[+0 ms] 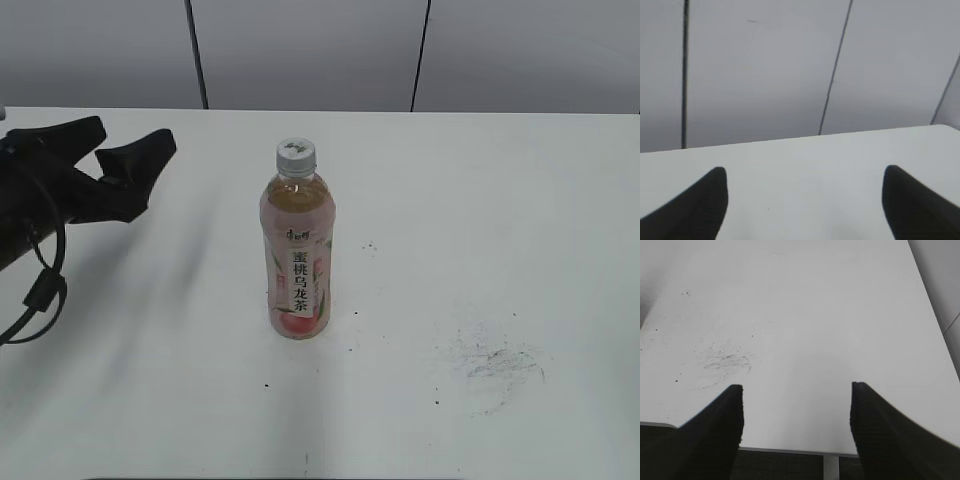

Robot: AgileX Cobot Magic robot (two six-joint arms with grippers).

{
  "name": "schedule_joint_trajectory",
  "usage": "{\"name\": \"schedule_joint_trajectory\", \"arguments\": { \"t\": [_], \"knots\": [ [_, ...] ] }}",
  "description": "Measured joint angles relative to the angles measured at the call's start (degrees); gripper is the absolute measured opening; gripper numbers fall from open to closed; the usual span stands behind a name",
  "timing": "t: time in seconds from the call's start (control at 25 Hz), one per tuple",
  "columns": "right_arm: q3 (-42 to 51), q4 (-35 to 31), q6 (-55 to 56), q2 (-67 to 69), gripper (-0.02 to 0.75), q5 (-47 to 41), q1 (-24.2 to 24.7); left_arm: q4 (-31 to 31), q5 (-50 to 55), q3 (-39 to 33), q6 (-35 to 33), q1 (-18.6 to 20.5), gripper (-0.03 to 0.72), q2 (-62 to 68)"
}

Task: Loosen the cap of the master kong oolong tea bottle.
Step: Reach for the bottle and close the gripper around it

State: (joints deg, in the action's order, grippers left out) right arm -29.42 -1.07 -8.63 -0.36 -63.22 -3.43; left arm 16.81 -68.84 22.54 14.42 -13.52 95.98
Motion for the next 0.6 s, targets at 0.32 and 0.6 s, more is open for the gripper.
{"name": "schedule_joint_trajectory", "arguments": {
  "t": [0.32,0.6],
  "knots": [
    [0.0,0.0,0.0,0.0,0.503,0.0,0.0,16.7,-0.1,0.0,1.4,-0.1,0.574,0.0],
    [0.0,0.0,0.0,0.0,0.503,0.0,0.0,27.6,-0.1,0.0,6.0,-0.1,0.574,0.0]
  ]
}}
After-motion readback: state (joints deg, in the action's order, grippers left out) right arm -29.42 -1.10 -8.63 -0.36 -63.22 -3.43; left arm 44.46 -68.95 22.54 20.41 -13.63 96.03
